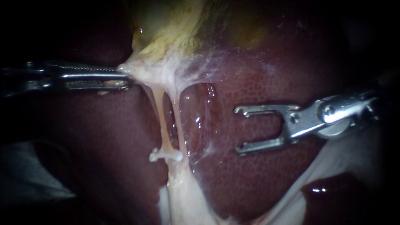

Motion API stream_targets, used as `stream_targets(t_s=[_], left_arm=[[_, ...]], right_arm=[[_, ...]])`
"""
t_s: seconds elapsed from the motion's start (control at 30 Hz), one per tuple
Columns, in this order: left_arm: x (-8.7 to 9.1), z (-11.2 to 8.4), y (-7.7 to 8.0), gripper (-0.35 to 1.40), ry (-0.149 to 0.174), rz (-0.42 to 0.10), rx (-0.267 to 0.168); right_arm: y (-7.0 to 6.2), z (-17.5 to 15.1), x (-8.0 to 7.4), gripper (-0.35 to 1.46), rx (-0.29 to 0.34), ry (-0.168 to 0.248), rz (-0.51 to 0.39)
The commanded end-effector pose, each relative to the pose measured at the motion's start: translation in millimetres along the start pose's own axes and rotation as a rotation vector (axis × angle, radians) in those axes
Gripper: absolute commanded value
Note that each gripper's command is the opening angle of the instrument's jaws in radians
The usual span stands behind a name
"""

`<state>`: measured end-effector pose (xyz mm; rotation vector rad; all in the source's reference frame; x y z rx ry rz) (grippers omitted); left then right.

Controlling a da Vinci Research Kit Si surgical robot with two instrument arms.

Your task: Going back first clip left tube

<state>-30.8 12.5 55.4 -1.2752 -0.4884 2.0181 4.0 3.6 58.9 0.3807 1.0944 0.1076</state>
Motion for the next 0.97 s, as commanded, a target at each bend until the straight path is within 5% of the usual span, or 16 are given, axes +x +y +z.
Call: stream_targets(t_s=[0.03,0.5,0.97], left_arm=[[-0.1,0.1,0.0,-0.35,0.000,0.003,0.002],[-3.7,6.2,-1.5,-0.35,-0.021,0.023,0.015],[-3.9,6.5,-1.9,-0.35,-0.024,0.025,0.014]], right_arm=[[0.0,-0.1,-0.1,0.48,0.002,-0.001,-0.001],[-0.2,-0.7,-0.4,0.49,0.004,-0.001,-0.002],[-0.4,-0.7,-0.4,0.49,0.005,-0.004,-0.003]])
